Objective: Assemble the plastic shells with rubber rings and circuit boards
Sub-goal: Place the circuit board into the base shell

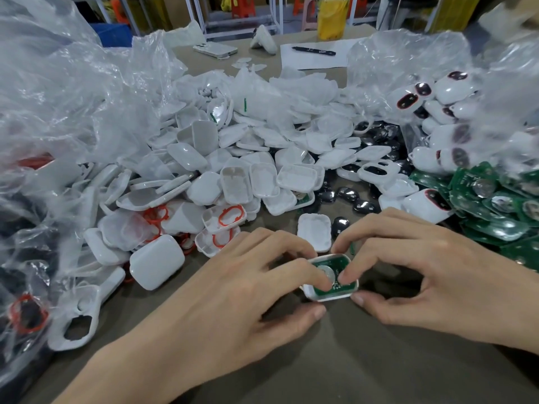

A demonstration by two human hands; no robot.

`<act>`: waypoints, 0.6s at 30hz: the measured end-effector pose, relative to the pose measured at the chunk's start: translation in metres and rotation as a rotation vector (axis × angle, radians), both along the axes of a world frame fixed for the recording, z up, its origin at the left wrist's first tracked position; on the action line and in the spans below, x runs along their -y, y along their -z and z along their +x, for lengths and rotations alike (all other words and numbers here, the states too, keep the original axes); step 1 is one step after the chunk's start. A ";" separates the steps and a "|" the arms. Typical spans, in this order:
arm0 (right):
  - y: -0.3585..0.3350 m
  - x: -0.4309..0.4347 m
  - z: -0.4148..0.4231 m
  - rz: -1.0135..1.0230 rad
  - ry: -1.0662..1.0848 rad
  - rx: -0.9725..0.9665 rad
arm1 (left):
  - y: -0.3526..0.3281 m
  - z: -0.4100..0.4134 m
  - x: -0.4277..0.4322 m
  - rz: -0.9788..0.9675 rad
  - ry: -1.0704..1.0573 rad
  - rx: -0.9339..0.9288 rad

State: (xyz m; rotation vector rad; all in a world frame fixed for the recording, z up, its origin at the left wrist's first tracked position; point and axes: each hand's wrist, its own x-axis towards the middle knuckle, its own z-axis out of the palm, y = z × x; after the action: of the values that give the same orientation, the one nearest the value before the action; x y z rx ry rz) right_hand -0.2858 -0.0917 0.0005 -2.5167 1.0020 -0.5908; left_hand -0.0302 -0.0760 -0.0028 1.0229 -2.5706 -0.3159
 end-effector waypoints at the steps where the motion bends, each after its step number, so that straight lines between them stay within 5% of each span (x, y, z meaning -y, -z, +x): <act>1: 0.000 0.000 0.000 -0.016 -0.001 0.002 | 0.000 0.000 0.001 0.000 0.003 -0.001; 18: -0.001 -0.002 -0.001 0.029 0.006 -0.035 | -0.002 0.005 0.003 0.076 -0.016 -0.070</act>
State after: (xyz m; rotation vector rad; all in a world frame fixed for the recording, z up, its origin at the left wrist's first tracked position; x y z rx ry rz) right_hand -0.2863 -0.0900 0.0012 -2.5081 1.0232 -0.5322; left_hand -0.0249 -0.0787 -0.0012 1.0390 -2.5040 -0.4399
